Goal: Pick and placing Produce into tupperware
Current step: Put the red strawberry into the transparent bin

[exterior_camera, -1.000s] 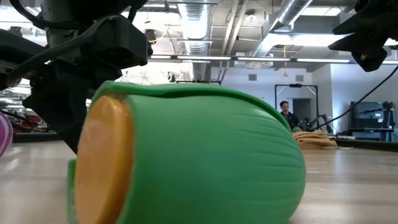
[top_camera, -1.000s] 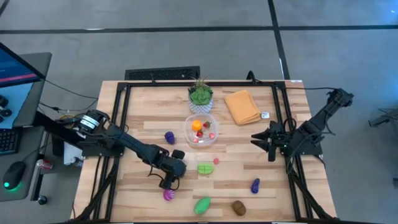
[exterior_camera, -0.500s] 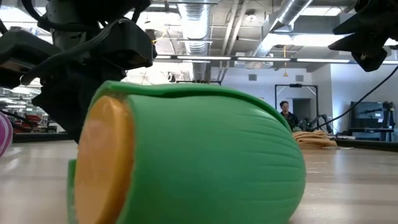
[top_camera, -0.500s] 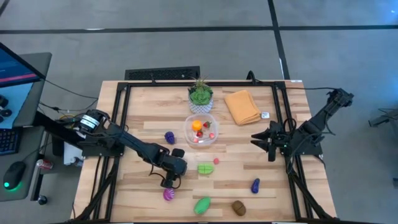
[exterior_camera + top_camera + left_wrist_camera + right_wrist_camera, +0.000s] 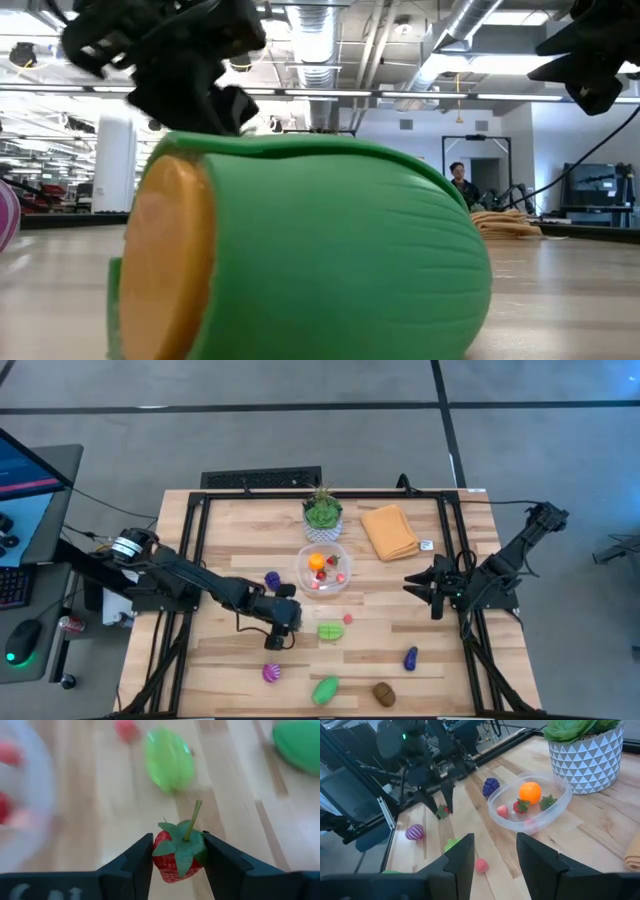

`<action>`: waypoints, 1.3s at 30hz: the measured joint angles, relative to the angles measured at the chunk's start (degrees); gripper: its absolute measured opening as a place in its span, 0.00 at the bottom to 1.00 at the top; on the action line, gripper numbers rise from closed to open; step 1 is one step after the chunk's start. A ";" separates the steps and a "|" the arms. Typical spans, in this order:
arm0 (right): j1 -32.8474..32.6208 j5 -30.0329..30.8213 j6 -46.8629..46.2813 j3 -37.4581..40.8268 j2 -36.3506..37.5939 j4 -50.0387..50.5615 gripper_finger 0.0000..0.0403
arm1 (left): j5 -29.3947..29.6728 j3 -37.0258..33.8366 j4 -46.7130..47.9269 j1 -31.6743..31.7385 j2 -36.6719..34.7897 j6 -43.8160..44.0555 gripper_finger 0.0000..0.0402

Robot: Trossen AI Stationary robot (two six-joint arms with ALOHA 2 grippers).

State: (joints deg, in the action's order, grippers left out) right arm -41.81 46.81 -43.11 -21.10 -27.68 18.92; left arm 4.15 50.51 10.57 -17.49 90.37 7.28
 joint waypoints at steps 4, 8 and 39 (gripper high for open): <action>0.01 0.00 0.01 0.00 -0.02 0.00 0.42 | 1.80 0.01 1.74 1.66 -2.77 -1.86 0.36; 0.01 -0.04 0.00 0.00 -0.02 -0.04 0.42 | 2.38 0.01 5.54 2.50 -3.34 -3.09 0.35; -0.10 -0.26 0.04 -0.02 -0.04 0.37 0.42 | 5.58 -0.01 6.35 13.74 -8.43 -10.20 0.35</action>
State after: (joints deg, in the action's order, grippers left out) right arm -41.91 46.54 -43.07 -21.12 -27.73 19.29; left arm 9.73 50.50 16.92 -3.75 81.93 -2.92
